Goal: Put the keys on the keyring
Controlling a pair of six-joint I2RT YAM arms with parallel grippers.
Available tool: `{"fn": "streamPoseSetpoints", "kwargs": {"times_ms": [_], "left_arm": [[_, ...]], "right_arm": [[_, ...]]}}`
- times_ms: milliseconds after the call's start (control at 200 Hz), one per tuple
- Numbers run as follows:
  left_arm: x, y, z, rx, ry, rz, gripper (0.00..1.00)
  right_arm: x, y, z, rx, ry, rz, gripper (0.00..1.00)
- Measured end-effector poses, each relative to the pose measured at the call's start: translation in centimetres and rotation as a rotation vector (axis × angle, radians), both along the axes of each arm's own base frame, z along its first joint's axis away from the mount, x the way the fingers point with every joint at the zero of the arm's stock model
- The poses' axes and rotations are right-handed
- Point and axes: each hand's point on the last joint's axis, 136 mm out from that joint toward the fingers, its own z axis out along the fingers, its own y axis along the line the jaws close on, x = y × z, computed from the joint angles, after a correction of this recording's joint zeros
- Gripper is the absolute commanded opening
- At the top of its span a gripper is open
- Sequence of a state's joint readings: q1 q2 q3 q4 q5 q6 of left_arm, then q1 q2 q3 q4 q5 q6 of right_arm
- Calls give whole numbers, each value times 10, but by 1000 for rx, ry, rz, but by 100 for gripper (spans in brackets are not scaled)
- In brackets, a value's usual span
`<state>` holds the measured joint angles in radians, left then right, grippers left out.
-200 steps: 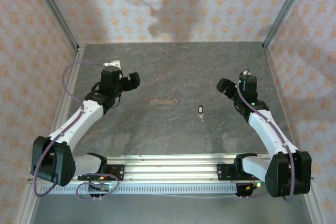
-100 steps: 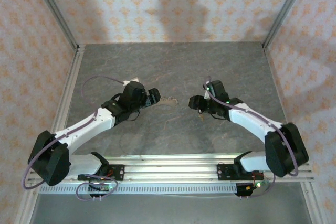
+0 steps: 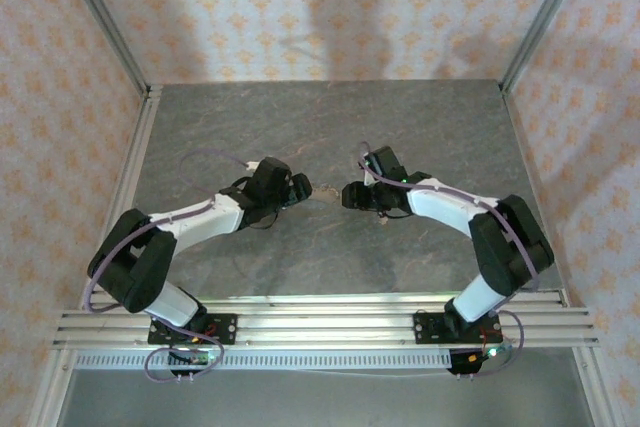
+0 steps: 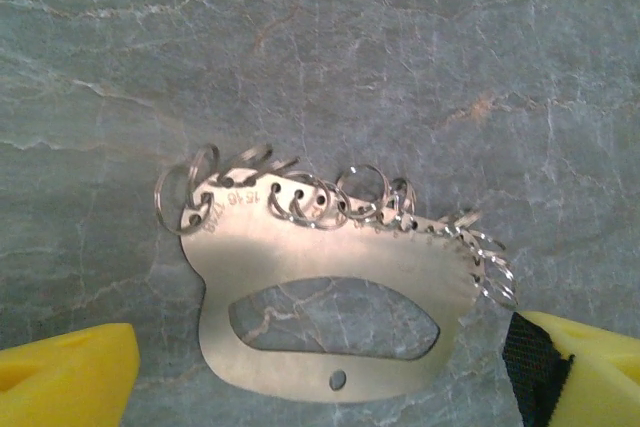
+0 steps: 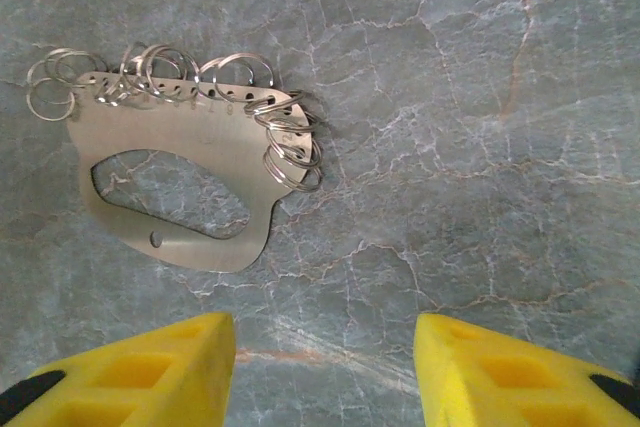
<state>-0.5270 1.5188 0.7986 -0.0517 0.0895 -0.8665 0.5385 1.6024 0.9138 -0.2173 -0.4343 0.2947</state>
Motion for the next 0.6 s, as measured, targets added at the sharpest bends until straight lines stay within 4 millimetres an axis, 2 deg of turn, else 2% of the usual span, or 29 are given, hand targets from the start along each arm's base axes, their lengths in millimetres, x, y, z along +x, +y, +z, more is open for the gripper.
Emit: {"fn": "streamPoseSetpoints", "kwargs": {"times_ms": [290, 475, 601], "left_arm": [[19, 11, 2, -35, -22, 40, 96], [29, 15, 8, -52, -37, 54, 95], [33, 18, 10, -61, -42, 58, 96]], "right_arm": [[6, 15, -11, -51, -8, 40, 43], [12, 27, -6, -105, -59, 74, 41], [19, 28, -7, -148, -87, 87, 38]]}}
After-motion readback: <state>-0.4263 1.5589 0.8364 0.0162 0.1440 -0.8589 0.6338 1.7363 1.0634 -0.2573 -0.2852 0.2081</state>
